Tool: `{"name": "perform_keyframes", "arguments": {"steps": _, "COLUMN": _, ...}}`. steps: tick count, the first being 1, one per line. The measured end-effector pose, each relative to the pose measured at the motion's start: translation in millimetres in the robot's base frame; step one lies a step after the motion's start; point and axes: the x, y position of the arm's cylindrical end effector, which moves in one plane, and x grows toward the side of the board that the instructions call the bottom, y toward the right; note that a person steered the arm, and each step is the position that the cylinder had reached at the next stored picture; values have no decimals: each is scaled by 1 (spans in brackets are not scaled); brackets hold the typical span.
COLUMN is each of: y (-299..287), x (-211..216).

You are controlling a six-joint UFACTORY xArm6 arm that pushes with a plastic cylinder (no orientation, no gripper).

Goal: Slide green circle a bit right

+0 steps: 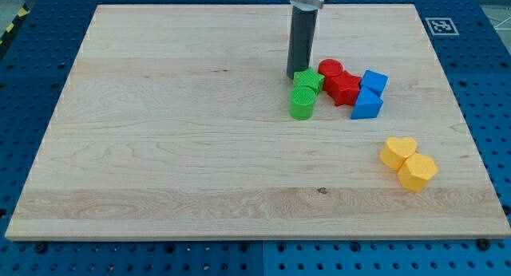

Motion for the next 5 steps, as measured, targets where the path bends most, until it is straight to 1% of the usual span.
{"name": "perform_keyframes", "arguments": {"steps": 1, "y": -1, "x": 1}}
{"name": "perform_keyframes", "arguments": {"steps": 2, "y": -44, "x": -2}}
{"name": "perform_keyframes", "arguments": {"steps": 3, "y": -73, "x": 13}}
{"name": "perform_keyframes", "arguments": {"steps": 5, "y": -40, "x": 69}}
